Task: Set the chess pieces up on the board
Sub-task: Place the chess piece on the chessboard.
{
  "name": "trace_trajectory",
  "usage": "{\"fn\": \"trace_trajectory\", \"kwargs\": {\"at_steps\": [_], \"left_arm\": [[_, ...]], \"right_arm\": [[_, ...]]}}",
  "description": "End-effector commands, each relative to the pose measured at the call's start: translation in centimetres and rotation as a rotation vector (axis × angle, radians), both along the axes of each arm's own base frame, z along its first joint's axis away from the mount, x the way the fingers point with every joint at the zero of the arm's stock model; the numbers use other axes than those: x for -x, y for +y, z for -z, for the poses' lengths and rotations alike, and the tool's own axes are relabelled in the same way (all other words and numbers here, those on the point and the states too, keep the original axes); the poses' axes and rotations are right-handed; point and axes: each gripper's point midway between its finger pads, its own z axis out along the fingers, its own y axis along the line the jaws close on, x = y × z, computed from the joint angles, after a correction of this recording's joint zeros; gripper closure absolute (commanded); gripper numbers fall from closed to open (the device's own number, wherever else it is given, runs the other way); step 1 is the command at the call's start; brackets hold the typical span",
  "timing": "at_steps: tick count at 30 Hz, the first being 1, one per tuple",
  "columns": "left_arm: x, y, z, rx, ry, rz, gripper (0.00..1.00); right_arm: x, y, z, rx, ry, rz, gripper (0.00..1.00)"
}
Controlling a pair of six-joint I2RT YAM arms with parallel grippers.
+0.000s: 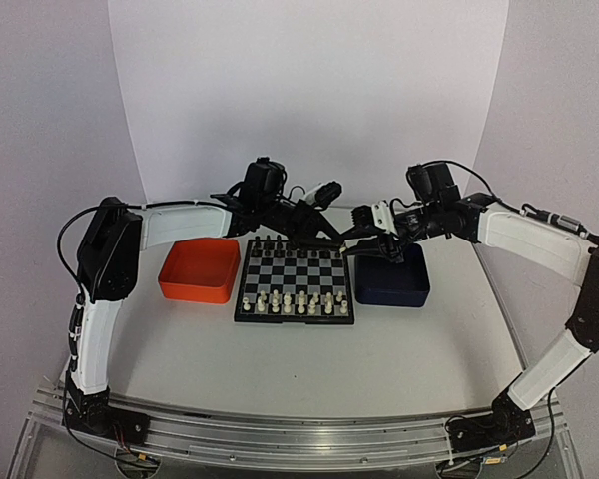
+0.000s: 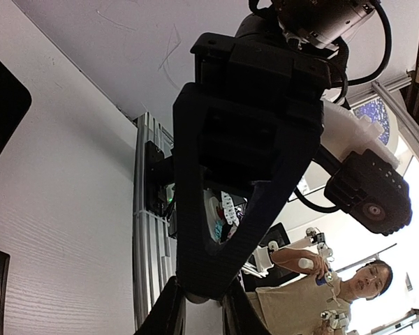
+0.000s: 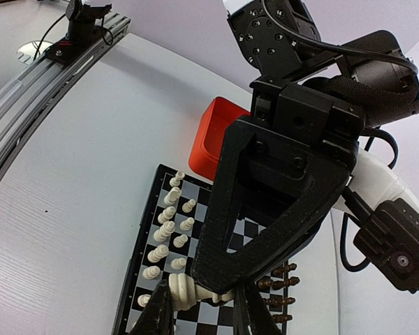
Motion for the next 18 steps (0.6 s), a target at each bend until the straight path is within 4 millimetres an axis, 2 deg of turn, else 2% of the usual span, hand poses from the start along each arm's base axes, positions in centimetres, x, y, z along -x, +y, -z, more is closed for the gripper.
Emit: {"fn": "trace_trajectory", "kwargs": {"at_steps": [1, 8, 12, 18], "left_arm": [[0.1, 0.5, -3.8, 0.076, -0.077, -0.004, 0.83], [-0.1, 0.3, -3.7, 0.063, -0.064, -0.014, 0.85], [-0.4, 0.1, -3.5, 0.049, -0.056, -0.026, 0.89], [-0.8, -0.1, -3.5, 0.038, -0.056, -0.053, 0.87]], "right_arm": [[1.5, 0.0, -0.8, -0.022, 0.015, -0.043, 0.80], [1.3, 0.4, -0.2, -0.006, 0.004, -0.048, 0.80], [1.0, 0.7, 0.4, 0.014, -0.006, -0.043, 0.80], [1.0, 0.9, 0.8, 0.026, -0.014, -0.049, 0.80]]}}
